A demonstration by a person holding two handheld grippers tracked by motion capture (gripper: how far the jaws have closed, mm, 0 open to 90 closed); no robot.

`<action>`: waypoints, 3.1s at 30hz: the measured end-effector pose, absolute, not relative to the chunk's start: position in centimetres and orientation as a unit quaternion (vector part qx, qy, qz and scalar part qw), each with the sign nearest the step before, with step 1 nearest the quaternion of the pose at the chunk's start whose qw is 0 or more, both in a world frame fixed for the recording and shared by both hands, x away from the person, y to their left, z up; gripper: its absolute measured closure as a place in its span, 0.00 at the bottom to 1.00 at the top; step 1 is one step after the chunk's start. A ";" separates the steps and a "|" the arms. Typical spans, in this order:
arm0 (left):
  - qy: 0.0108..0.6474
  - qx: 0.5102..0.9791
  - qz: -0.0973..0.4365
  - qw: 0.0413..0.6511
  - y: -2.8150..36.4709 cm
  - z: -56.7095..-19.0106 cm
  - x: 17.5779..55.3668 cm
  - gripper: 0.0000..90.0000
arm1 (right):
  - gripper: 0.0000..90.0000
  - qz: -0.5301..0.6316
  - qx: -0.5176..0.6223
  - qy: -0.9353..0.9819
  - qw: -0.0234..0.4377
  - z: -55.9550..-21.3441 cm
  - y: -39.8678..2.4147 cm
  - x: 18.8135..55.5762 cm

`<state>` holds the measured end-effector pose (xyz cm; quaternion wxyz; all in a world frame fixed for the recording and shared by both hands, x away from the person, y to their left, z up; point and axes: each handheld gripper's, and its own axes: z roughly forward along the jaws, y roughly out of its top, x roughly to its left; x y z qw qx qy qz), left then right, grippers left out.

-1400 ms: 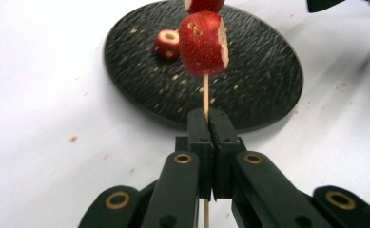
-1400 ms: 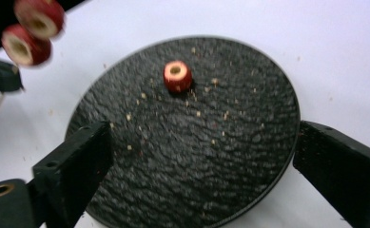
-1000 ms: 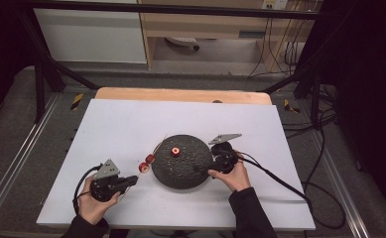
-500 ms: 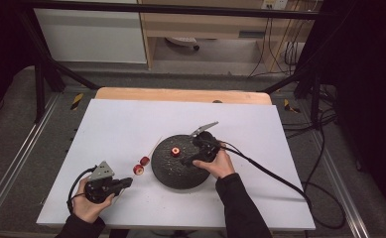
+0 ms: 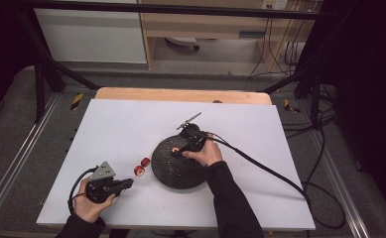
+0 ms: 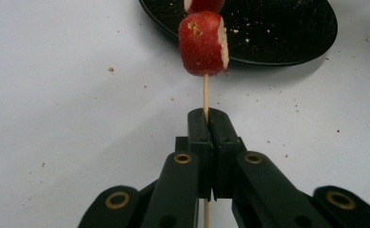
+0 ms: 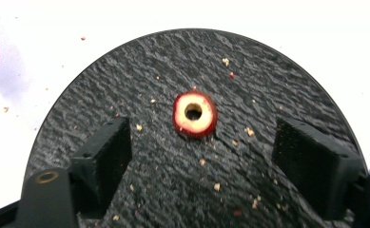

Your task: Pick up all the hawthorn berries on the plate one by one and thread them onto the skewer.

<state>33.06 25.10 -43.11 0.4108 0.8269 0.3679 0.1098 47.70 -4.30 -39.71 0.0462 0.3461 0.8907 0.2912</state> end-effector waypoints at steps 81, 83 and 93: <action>0.358 0.830 0.115 0.412 22.9 -42.6 32.6 0.99 | 0.70 0.453 0.400 0.796 0.032 -38.5 -10.2 42.8; 0.357 0.830 0.116 0.412 22.6 -42.5 32.6 0.99 | 0.70 0.472 0.404 0.783 0.032 -38.6 -10.8 42.5; 0.356 0.829 0.121 0.415 21.1 -41.9 32.7 0.99 | 0.70 0.546 0.426 0.720 0.040 -39.1 -13.2 41.8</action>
